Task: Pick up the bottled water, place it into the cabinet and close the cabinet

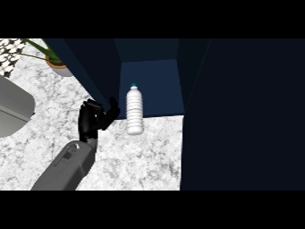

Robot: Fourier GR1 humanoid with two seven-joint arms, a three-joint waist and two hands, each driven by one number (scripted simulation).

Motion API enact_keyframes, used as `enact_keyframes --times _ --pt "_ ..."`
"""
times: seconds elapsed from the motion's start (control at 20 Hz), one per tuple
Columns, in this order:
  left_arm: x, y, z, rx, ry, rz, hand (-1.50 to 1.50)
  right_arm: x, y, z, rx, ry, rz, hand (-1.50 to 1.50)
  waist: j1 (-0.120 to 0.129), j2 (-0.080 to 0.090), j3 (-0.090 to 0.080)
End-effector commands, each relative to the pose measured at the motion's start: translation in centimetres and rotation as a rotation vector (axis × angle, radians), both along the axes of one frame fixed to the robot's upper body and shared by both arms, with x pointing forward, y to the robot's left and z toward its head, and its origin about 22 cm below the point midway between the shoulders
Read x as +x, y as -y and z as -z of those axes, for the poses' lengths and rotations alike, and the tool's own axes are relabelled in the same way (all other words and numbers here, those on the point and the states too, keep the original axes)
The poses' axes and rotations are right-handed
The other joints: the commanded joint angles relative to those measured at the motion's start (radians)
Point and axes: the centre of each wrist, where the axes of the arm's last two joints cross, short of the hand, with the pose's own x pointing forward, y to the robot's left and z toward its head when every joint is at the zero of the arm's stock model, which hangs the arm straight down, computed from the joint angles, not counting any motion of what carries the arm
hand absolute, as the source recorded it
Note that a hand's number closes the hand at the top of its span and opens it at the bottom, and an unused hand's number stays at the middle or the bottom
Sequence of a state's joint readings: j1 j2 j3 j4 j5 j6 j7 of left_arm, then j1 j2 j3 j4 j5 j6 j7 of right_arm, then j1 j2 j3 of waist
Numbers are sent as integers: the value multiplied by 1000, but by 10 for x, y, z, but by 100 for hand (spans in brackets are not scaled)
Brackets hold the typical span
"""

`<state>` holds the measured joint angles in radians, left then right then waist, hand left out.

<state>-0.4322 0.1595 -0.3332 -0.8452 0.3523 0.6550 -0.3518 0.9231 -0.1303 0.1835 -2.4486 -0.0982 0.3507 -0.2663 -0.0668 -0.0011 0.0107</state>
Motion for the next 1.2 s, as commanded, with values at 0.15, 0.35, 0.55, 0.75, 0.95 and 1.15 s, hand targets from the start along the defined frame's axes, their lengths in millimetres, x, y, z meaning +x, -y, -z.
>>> enact_keyframes --times 0.15,0.35,0.55,0.75,0.95,1.15 --pt "59 56 -62 -37 74 23 150 1 2 -7 38 23 -15 -150 -58 26 -12" --pt "61 56 -66 0 104 -1 150 6 3 -5 33 23 -26 -150 -62 31 -12" --pt "68 30 -71 144 159 -33 -150 11 1 -1 42 35 -48 -150 -70 36 -11" --pt "66 28 -69 183 168 -49 -150 5 6 -7 33 28 -52 -150 -85 28 -11" --pt "67 34 -72 189 176 -56 -150 7 3 -4 42 23 -69 -150 -96 31 -12" --pt "61 37 -75 156 192 32 -150 6 0 -4 43 6 -106 -150 -103 30 -14"
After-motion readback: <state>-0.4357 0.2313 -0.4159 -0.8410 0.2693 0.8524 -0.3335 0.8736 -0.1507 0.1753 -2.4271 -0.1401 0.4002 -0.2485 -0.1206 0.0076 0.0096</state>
